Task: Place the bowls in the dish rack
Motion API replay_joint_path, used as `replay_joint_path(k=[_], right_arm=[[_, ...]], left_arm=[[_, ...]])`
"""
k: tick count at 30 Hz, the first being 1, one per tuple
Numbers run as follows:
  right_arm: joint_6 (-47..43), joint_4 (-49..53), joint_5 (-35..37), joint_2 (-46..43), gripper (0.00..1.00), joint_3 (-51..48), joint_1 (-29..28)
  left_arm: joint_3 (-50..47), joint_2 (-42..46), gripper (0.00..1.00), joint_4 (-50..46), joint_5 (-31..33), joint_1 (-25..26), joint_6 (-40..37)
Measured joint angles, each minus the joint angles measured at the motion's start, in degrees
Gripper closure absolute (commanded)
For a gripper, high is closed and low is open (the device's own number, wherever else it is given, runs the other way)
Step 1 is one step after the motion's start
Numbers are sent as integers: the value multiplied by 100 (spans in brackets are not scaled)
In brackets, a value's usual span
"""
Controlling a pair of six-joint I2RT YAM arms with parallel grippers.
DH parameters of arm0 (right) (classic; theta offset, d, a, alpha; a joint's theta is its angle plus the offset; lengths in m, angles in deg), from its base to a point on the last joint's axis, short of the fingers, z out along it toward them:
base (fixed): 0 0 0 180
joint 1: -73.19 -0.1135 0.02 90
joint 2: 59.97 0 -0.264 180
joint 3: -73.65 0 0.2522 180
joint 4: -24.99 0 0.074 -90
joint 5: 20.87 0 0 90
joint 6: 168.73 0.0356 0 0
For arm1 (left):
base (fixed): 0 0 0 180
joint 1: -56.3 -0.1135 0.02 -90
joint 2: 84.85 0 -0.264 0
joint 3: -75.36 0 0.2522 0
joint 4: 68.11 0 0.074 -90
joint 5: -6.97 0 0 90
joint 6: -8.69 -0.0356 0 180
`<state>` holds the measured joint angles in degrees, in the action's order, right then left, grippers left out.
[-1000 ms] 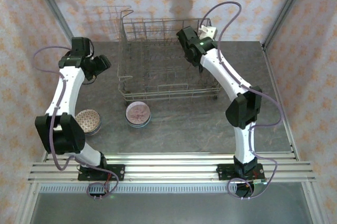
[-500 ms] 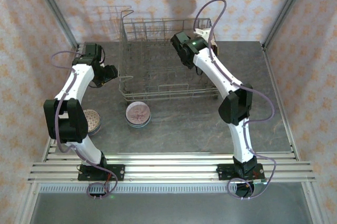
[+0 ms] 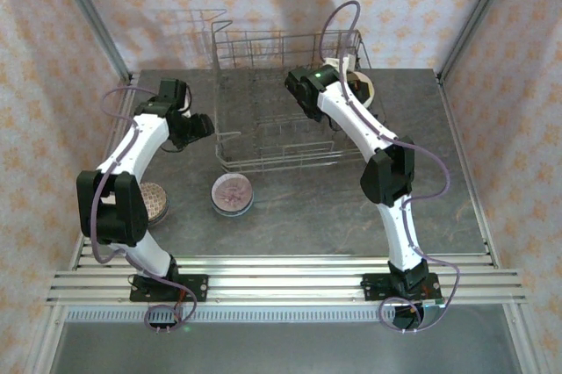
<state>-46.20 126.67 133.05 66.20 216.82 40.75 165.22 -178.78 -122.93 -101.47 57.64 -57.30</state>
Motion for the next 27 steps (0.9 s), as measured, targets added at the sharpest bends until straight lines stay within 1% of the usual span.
replay_joint_path(k=[7,15,27], right_arm=[[374,426,247,42,100,-74,22],[684,511,525,398,100,-74,138],[1060,507,601,997,100,-96,212]], left_arm=[[-426,92,36,-7,-238,350,103],[-590,225,36,20,-321,378,258],[-629,295,36,22,-326,431,297]])
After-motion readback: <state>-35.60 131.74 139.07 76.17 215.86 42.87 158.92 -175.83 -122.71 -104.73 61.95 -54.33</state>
